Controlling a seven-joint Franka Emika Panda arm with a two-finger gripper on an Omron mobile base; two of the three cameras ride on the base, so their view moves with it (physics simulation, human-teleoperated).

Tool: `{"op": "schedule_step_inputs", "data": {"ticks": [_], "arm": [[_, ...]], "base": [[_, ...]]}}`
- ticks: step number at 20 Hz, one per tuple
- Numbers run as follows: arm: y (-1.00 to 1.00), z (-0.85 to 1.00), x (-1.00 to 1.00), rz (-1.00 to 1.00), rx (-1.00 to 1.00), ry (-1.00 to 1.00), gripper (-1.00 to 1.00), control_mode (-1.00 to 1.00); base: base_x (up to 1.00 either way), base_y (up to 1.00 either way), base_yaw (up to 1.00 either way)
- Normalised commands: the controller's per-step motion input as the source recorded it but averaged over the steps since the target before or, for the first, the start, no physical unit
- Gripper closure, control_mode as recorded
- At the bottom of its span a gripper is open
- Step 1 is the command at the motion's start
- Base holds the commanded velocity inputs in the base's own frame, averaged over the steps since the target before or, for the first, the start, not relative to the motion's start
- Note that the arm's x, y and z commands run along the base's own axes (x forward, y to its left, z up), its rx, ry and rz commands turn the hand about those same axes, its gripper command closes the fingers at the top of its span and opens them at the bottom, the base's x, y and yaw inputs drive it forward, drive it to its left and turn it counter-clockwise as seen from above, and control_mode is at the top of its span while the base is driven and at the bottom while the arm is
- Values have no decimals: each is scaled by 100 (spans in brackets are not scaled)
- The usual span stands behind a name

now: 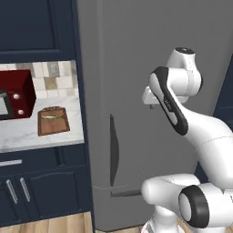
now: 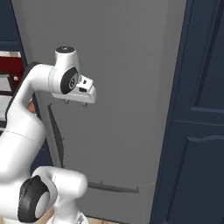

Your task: Retrieve a lemon from the fridge and place it on the cutting board with the fish.

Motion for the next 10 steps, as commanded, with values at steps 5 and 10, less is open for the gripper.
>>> {"op": "schedule_step_inputs", "data": {"ticks": [5, 10], "arm": [[0, 0, 0, 0, 0, 0, -100, 100], [0, 0, 0, 0, 0, 0, -100, 100]], "base": [[-46, 43, 0], [-57, 56, 0]]}}
